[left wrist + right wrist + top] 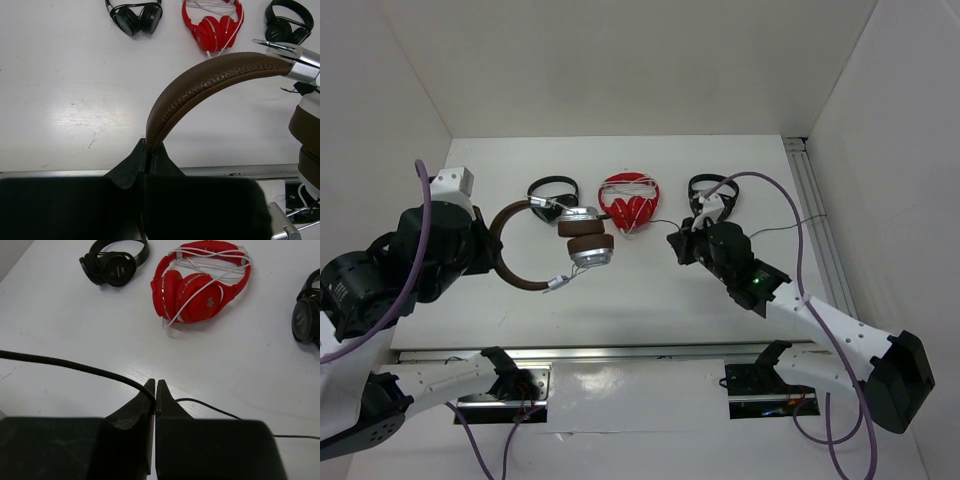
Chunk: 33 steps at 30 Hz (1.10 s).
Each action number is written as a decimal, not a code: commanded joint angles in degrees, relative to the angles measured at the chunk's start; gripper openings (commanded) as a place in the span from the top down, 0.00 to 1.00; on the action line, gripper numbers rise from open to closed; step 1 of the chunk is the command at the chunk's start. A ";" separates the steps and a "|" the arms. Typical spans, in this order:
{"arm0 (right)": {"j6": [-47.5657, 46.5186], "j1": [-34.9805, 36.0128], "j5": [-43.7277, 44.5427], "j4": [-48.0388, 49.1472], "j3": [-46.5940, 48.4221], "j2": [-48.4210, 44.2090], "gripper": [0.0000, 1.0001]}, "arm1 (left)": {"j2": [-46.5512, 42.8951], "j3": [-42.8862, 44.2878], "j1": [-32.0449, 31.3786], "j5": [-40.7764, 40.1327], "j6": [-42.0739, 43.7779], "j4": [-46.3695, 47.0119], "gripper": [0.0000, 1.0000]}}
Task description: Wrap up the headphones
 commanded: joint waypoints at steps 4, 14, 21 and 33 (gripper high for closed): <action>2.50 -0.32 -1.51 -1.29 -1.21 -8.38 1.00 | -2.19 -5.17 0.30 -6.10 0.21 3.55 1.00; -1.52 -0.32 -8.25 -18.43 10.55 -17.46 1.00 | -6.50 -21.87 0.30 8.29 15.66 22.71 1.00; -9.09 -0.32 -17.59 -26.36 18.21 -15.26 1.00 | -7.82 -26.97 -0.75 18.40 21.21 27.46 1.00; -13.66 2.32 -18.91 -26.90 18.57 -15.52 1.00 | -2.81 -27.07 -3.66 42.32 27.28 29.66 1.00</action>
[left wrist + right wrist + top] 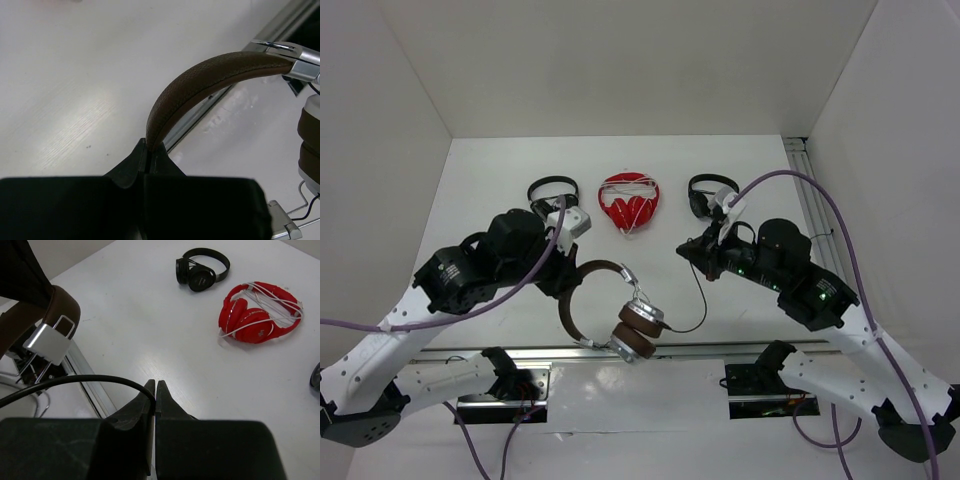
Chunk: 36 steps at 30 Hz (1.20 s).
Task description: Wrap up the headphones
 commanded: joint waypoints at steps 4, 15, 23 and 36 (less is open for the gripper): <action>-1.64 1.79 1.22 1.15 0.33 0.59 1.00 | 0.10 0.49 -1.92 8.92 1.65 4.96 1.00; 1.79 2.85 11.27 1.77 1.03 8.41 1.00 | 5.46 -1.97 -4.90 9.45 2.17 7.95 1.00; -0.41 8.56 6.60 3.53 1.12 14.38 0.98 | 9.15 -2.50 -5.43 3.65 1.65 9.18 1.00; -0.41 14.53 9.66 5.63 -2.39 16.85 0.89 | 6.17 -1.88 -5.43 5.75 4.55 11.47 1.00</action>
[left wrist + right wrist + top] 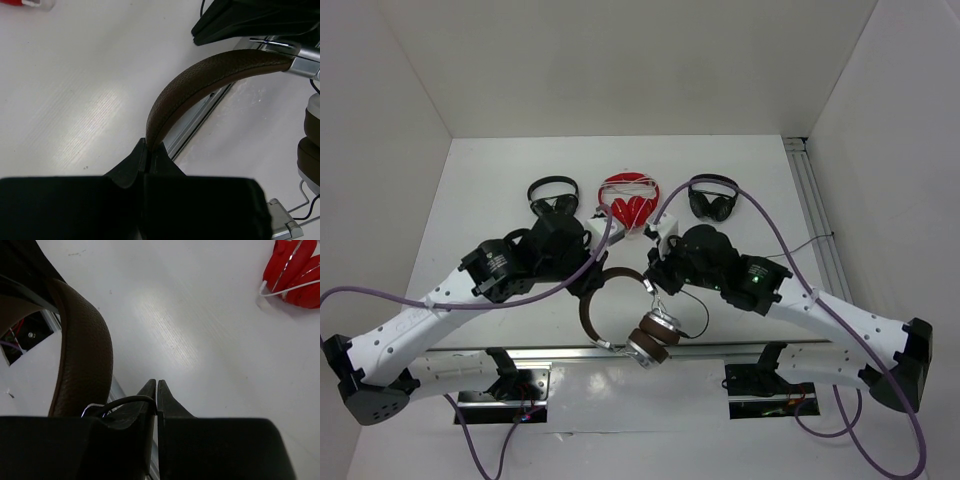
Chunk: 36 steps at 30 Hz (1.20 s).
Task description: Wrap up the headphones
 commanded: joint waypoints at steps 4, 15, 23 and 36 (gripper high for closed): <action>-1.16 6.85 5.85 4.98 -1.59 0.79 0.88 | -1.51 1.77 -0.27 8.46 2.32 4.46 1.00; -2.21 11.44 10.87 6.04 -0.88 4.57 0.87 | -4.31 1.24 -0.80 3.66 1.63 4.46 1.00; -2.21 11.44 8.15 8.23 -2.11 4.04 0.74 | -12.04 -1.13 -0.80 -4.81 -0.84 8.93 1.00; -1.07 9.25 7.98 16.92 -5.62 0.96 0.54 | -17.58 -3.42 -0.80 -13.94 -4.52 11.83 1.00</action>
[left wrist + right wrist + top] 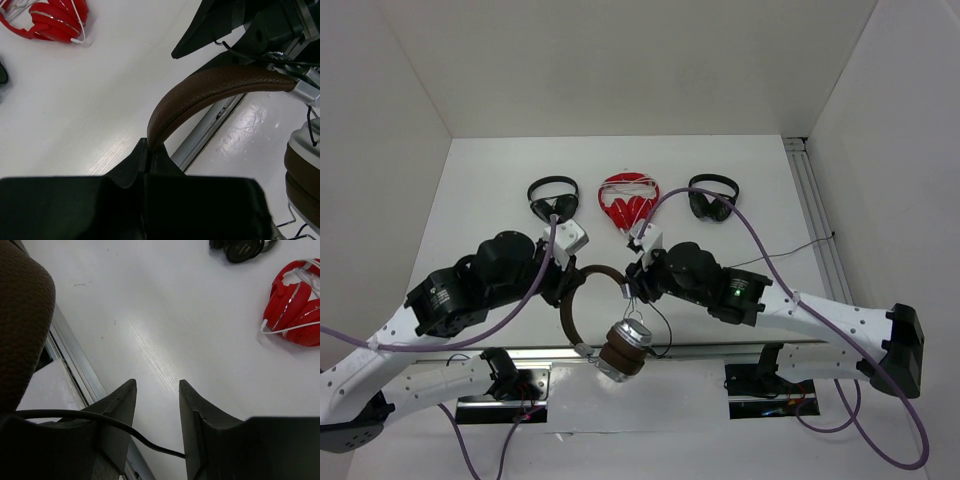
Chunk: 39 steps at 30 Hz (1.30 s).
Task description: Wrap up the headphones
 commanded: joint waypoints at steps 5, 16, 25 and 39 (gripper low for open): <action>0.91 -3.73 -6.78 9.22 -6.08 -3.32 0.51 | -3.70 0.47 0.55 -12.85 -9.03 9.74 1.00; 2.66 -5.84 -9.07 13.09 -7.76 -2.09 0.46 | -4.84 -0.06 0.55 -16.38 -12.28 10.80 1.00; 4.42 -9.09 -8.19 17.56 -12.94 -2.62 0.44 | -8.00 -0.06 0.55 -19.28 -15.62 10.80 1.00; 8.28 -14.63 -12.24 34.44 -22.60 3.35 0.46 | -9.14 2.84 0.55 -27.26 -25.54 7.04 1.00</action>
